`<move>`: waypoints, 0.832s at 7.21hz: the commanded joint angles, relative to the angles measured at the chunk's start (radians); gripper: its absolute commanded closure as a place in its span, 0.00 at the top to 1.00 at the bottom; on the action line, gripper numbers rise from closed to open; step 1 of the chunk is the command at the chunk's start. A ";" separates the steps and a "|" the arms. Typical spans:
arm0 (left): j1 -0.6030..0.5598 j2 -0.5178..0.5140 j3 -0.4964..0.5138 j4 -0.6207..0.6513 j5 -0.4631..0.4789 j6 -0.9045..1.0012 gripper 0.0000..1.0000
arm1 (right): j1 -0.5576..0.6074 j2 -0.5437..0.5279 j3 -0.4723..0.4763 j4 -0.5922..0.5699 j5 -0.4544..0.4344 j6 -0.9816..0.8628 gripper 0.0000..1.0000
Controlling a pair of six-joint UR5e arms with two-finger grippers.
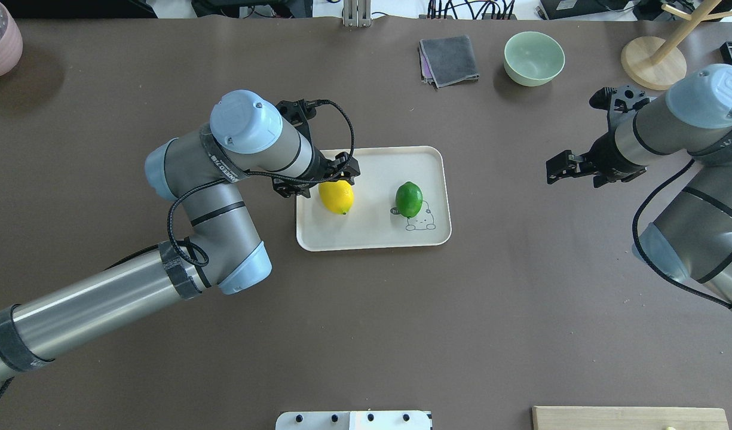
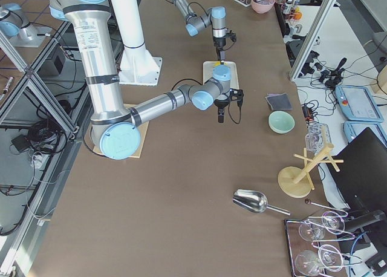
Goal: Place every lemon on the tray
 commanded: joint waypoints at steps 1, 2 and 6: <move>-0.075 0.107 -0.184 0.220 -0.066 0.226 0.97 | 0.048 -0.042 0.000 -0.003 0.010 -0.084 1.00; -0.127 0.182 -0.293 0.340 -0.080 0.384 0.97 | 0.106 -0.077 0.002 -0.004 0.029 -0.151 1.00; -0.521 0.593 -0.499 0.467 -0.218 1.074 0.97 | 0.445 -0.194 -0.009 -0.192 0.149 -0.698 1.00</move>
